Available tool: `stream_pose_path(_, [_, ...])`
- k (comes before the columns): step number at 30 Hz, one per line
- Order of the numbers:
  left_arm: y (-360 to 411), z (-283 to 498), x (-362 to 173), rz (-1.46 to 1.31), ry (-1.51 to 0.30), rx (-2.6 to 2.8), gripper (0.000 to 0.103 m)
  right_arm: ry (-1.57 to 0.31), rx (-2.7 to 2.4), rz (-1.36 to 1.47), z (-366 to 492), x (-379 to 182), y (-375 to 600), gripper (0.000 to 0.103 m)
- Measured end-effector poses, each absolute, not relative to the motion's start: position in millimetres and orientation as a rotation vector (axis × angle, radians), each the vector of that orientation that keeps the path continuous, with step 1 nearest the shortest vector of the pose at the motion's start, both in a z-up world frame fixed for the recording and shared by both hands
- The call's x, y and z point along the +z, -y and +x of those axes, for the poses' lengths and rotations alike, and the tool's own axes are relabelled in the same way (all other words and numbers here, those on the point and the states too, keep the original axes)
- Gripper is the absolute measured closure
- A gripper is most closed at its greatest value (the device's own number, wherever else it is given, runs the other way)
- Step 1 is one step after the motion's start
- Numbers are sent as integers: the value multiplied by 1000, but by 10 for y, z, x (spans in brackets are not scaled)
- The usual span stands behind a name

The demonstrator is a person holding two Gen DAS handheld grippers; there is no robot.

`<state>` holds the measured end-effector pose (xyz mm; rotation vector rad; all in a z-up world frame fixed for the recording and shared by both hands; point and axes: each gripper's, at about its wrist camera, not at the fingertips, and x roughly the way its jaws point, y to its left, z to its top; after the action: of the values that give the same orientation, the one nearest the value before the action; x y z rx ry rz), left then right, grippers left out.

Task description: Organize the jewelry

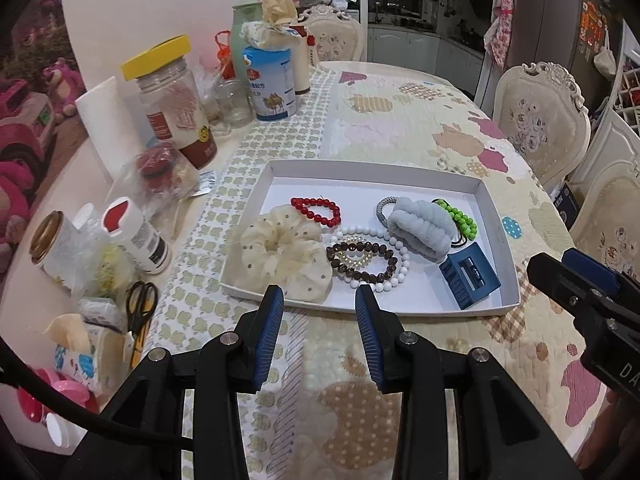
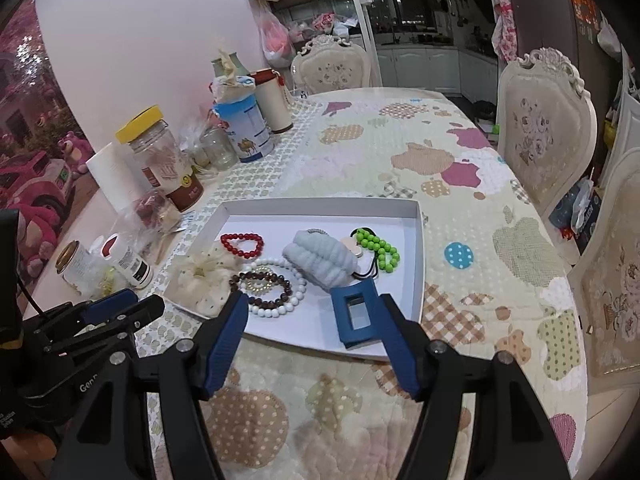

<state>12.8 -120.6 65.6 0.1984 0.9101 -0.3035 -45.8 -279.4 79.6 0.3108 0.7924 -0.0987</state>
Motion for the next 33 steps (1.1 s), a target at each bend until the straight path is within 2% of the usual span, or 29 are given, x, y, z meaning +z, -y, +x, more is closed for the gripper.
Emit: stream_pose_path(33, [1064, -198, 899, 200, -849, -269, 76, -768, -94, 287, -755, 952, 2593, 33])
